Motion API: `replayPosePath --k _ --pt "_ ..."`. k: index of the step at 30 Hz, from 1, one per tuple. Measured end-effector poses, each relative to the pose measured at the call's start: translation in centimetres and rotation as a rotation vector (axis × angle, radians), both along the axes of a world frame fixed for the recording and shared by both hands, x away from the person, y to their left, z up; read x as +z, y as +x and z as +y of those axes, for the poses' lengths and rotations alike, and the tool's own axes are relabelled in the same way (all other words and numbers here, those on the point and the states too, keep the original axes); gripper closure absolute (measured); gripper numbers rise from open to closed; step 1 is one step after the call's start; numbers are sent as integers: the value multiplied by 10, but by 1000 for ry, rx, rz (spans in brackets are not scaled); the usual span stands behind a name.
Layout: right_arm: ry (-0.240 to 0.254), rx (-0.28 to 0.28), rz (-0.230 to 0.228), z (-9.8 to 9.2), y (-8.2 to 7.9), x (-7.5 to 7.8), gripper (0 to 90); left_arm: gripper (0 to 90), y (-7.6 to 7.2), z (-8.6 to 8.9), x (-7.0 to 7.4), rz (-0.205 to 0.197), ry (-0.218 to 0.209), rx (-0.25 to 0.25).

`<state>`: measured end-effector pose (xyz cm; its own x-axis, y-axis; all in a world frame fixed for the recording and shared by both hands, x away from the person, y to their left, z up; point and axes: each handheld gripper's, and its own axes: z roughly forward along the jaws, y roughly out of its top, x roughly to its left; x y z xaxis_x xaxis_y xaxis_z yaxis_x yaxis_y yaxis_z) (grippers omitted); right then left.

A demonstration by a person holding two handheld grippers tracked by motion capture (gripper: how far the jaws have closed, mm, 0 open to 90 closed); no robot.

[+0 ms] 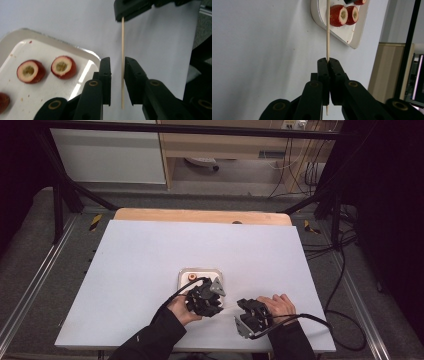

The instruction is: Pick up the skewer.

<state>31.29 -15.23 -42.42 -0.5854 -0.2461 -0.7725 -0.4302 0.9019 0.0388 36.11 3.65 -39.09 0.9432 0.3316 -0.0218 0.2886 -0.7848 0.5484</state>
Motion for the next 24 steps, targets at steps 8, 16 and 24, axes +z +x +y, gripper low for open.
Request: replayPosePath --k 8,16,24 --pt "-50 36 -67 9 2 4 889 831 3 2 -2 61 81 -15" --pt "-87 48 -97 15 2 3 890 877 1 -3 -5 42 124 8" --pt "5 0 -87 15 3 6 832 887 -2 -2 -3 1 121 34"
